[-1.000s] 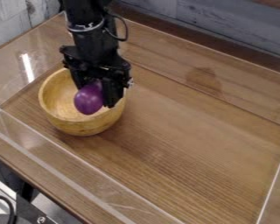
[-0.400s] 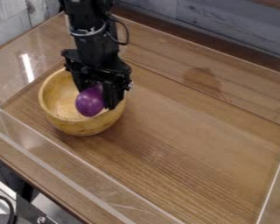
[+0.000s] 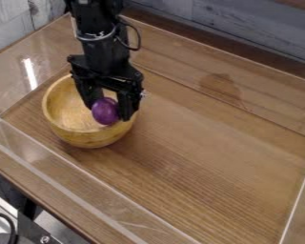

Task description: Put the purple eggplant in the brown bowl

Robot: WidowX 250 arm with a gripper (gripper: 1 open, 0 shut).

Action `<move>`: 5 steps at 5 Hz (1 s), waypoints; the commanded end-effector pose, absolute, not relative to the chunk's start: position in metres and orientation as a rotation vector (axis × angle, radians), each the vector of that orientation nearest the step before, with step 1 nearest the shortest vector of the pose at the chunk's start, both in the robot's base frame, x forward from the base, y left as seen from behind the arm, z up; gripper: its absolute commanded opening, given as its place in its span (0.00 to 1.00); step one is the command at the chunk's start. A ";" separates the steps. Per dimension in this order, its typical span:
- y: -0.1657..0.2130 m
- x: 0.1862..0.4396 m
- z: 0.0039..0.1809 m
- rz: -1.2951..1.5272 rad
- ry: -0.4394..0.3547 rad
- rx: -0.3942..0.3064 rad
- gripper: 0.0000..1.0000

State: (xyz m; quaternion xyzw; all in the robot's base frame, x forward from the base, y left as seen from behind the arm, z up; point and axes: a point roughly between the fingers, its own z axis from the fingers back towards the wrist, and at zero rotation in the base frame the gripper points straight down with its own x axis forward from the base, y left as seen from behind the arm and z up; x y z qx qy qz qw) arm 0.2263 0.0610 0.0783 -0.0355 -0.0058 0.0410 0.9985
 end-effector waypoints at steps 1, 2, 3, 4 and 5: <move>0.060 0.234 0.085 0.073 -0.035 -0.063 1.00; 0.059 0.236 0.085 0.072 -0.031 -0.064 1.00; 0.058 0.237 0.084 0.071 -0.028 -0.064 1.00; 0.057 0.239 0.085 0.070 -0.025 -0.066 1.00; 0.056 0.241 0.084 0.069 -0.023 -0.067 1.00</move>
